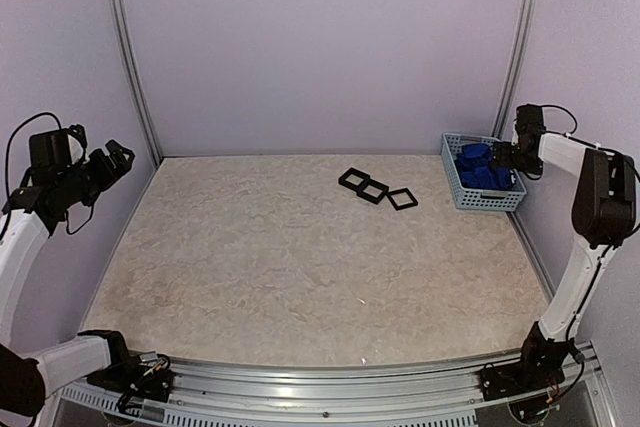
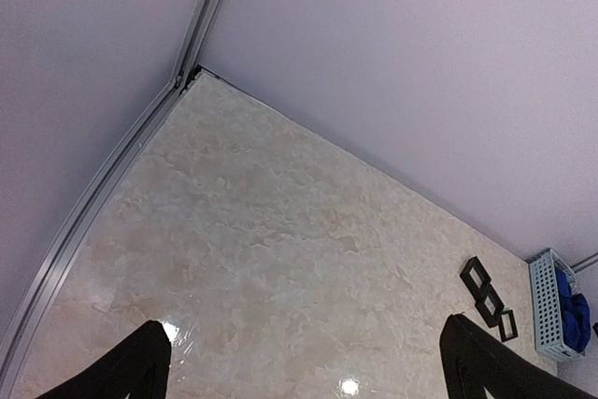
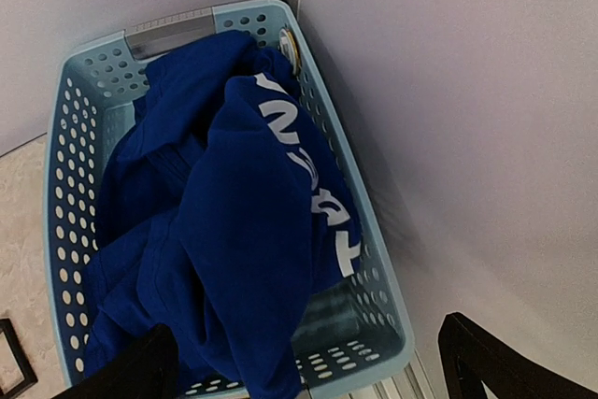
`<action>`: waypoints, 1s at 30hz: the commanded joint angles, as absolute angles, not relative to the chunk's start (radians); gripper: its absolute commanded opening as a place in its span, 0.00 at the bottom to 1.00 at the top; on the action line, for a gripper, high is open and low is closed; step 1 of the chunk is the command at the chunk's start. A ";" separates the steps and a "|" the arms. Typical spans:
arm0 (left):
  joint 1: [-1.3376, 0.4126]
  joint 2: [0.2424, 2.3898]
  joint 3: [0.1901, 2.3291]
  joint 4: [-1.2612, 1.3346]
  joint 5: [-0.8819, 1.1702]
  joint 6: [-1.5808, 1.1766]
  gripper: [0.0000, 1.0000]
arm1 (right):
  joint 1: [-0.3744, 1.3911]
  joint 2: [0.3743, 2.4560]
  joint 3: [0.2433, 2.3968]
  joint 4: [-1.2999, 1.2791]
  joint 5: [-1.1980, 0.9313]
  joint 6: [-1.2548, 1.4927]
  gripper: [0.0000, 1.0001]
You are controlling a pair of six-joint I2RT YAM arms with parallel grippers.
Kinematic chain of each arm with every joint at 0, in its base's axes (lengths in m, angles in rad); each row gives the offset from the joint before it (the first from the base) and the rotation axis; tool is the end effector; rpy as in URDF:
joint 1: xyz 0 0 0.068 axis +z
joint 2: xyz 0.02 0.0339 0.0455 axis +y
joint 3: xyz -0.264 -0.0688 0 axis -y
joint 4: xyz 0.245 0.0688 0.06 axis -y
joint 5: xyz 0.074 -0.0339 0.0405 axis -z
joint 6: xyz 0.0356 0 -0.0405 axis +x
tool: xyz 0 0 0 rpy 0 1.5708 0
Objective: Remove the brooch from the garment
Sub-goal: Pick up the crumpled clothing from the bin.
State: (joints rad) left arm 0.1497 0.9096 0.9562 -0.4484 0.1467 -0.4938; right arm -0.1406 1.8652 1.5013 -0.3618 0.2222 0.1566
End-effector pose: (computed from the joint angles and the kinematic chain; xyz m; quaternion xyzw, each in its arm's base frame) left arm 0.1989 0.0247 0.3505 -0.2247 0.8019 -0.1544 0.5317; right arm 0.4229 -0.0678 0.2629 0.1792 0.8897 -0.0979 0.4084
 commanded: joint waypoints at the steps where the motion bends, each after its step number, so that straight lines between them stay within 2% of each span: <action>1: 0.144 0.879 0.934 -0.487 0.175 -0.503 0.99 | -0.150 1.985 1.593 -0.382 0.154 0.125 0.99; 9: 0.135 0.879 0.942 -0.525 0.202 -0.515 0.99 | -0.150 2.170 1.758 -0.440 0.136 0.133 0.97; 14: 0.119 0.880 0.937 -0.537 0.204 -0.526 0.99 | -0.150 2.265 1.840 -0.465 0.079 0.139 0.90; 15: 0.118 0.879 0.936 -0.539 0.203 -0.529 0.99 | -0.150 2.281 1.856 -0.471 0.074 0.144 0.83; 20: 0.107 0.879 0.940 -0.549 0.194 -0.540 0.99 | -0.150 2.277 1.870 -0.463 0.050 0.180 0.38; 23: 0.106 0.880 0.939 -0.548 0.186 -0.544 0.99 | -0.149 2.212 1.842 -0.426 0.044 0.219 0.01; 26: 0.103 0.885 0.940 -0.541 0.187 -0.547 0.99 | -0.150 2.107 1.754 -0.333 0.008 0.283 0.00; 30: 0.097 0.892 0.942 -0.530 0.188 -0.549 0.99 | -0.150 1.928 1.542 -0.089 -0.119 0.414 0.00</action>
